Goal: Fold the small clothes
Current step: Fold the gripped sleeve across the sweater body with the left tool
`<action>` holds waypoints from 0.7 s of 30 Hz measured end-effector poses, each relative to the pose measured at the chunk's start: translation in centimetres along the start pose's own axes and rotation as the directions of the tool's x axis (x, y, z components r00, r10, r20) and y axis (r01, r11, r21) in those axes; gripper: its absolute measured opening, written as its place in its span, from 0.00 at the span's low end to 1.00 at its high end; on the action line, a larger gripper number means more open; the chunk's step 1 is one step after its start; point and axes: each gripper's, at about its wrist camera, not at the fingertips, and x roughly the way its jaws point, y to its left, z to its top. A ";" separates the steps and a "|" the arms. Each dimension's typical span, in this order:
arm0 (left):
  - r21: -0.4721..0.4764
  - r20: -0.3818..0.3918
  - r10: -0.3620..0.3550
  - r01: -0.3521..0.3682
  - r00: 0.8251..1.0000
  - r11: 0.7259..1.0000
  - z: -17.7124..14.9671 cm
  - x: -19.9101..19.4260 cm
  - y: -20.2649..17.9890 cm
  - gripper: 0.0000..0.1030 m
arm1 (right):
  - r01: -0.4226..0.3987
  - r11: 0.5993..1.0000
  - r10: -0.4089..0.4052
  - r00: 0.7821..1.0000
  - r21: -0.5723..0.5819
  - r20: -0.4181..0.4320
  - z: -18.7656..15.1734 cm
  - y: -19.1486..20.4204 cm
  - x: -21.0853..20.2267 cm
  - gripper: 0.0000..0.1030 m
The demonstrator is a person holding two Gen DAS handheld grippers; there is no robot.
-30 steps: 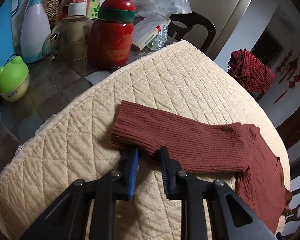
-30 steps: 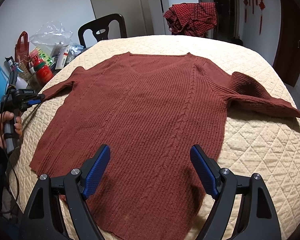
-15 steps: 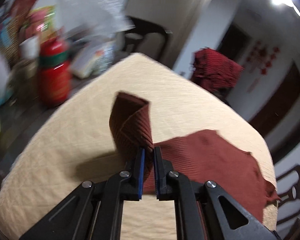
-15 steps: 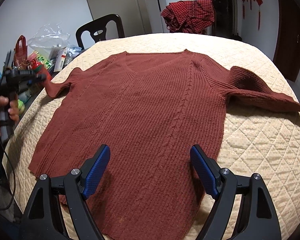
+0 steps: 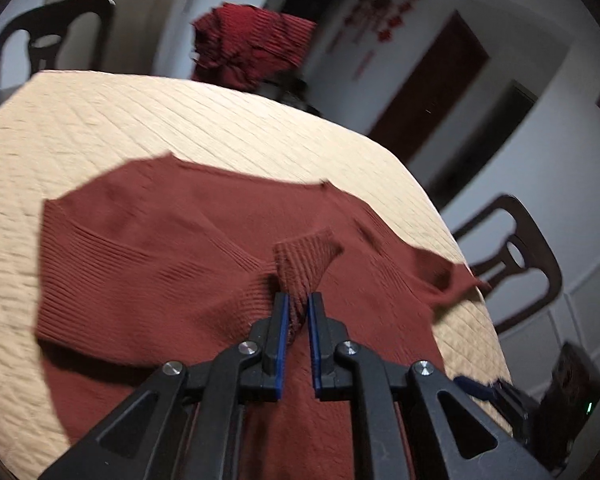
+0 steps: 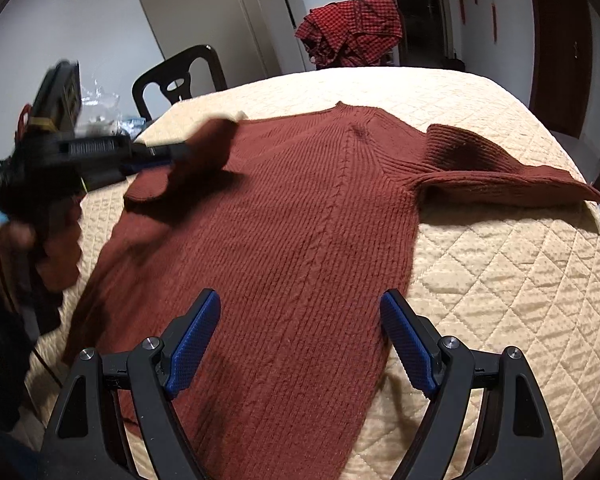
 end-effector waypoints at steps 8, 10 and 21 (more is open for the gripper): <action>0.031 0.139 0.075 -0.080 0.987 0.996 0.6 -4.3 3.4 0.41 | -0.059 0.998 0.059 0.998 0.011 0.019 2.6 1.5 1.0 0.66; 0.009 0.151 0.147 -0.150 0.978 0.989 0.9 -4.7 5.3 0.41 | -0.068 0.998 0.068 0.998 -0.002 0.008 3.7 2.4 2.1 0.57; -0.080 0.125 0.190 -0.181 0.974 0.980 -1.0 -4.8 11.1 0.41 | -0.048 0.998 0.044 0.993 -0.034 -0.113 8.3 5.1 10.8 0.50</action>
